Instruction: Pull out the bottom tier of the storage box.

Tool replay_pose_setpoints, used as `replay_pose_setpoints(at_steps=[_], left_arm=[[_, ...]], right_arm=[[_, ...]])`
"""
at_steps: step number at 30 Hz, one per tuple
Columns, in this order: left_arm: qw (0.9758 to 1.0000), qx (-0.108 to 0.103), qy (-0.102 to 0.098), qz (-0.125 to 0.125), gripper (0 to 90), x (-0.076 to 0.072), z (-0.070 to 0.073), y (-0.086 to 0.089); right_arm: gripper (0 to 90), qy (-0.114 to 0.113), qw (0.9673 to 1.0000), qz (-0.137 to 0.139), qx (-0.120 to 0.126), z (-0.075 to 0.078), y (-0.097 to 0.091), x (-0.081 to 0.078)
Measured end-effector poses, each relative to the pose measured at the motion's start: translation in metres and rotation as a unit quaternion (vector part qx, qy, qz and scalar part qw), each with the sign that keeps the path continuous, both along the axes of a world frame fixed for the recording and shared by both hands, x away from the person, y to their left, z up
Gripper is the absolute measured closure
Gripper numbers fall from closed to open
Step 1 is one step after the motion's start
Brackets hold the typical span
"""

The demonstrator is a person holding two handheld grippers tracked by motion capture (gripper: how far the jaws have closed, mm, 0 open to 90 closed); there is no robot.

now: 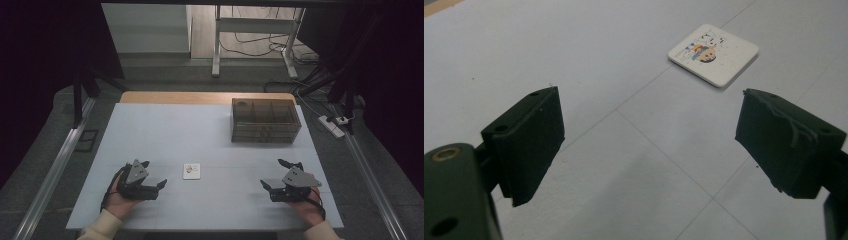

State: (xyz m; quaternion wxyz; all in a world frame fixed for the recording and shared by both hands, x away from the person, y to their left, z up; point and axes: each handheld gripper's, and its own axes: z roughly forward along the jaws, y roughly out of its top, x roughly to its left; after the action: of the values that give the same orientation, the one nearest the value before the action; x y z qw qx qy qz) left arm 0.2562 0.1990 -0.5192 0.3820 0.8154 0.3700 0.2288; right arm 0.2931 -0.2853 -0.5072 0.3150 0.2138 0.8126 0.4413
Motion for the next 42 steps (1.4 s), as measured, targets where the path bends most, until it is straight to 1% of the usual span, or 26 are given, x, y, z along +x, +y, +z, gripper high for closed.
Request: replay_pose_setpoints(at_steps=[4, 9, 12, 16, 17, 26, 27, 29, 34, 35, 36, 38, 42], left_arm=[[1.0, 0.001, -0.002, 0.0, 12.0, 0.0, 0.0, 0.0], [1.0, 0.001, -0.001, 0.004, 12.1, 0.0, 0.0, 0.001], [1.0, 0.001, 0.0, 0.005, 12.1, 0.0, 0.0, 0.002], [1.0, 0.002, 0.0, 0.006, 12.1, 0.001, -0.001, 0.002], [1.0, 0.003, 0.0, 0.006, 12.1, 0.001, -0.001, 0.002], [1.0, 0.005, 0.002, 0.006, 12.1, 0.001, -0.002, 0.003], [1.0, 0.005, 0.002, 0.007, 12.1, 0.001, -0.002, 0.003], [1.0, 0.003, 0.002, 0.008, 12.1, 0.001, -0.002, 0.003], [1.0, 0.003, 0.001, 0.009, 12.1, 0.001, -0.002, 0.003], [1.0, 0.003, 0.001, 0.008, 12.0, 0.001, -0.002, 0.003], [1.0, 0.004, 0.0, 0.008, 12.0, 0.001, -0.002, 0.003], [1.0, 0.003, 0.0, 0.008, 12.0, 0.001, -0.002, 0.003], [1.0, 0.003, 0.0, 0.009, 12.1, 0.002, -0.002, 0.003]], right_arm=[[8.6, -0.002, 1.0, 0.0, -0.007, -0.001, 0.0, 0.0], [8.6, -0.017, 0.9996, 0.0, -0.022, -0.002, 0.0, -0.001], [8.7, -0.021, 0.9995, -0.005, -0.025, -0.003, 0.0, -0.001], [11.6, -0.031, 0.999, -0.007, -0.032, -0.004, -0.001, -0.001], [11.7, -0.039, 0.9985, -0.004, -0.039, -0.004, 0.0, -0.002], [12.2, -0.058, 0.9961, 0.003, -0.067, -0.007, 0.002, -0.004], [12.2, -0.058, 0.9961, 0.003, -0.067, -0.007, 0.002, -0.004], [12.7, -0.068, 0.9946, 0.001, -0.079, -0.008, 0.003, -0.004], [13.1, -0.076, 0.9937, -0.001, -0.082, -0.009, 0.003, -0.004], [13.2, -0.086, 0.9924, -0.003, -0.088, -0.01, 0.004, -0.004], [13.2, -0.086, 0.9924, -0.003, -0.088, -0.01, 0.004, -0.004], [13.3, -0.092, 0.9912, -0.004, -0.096, -0.01, 0.004, -0.005], [13.4, -0.095, 0.9905, -0.001, -0.1, -0.011, 0.005, -0.005]])
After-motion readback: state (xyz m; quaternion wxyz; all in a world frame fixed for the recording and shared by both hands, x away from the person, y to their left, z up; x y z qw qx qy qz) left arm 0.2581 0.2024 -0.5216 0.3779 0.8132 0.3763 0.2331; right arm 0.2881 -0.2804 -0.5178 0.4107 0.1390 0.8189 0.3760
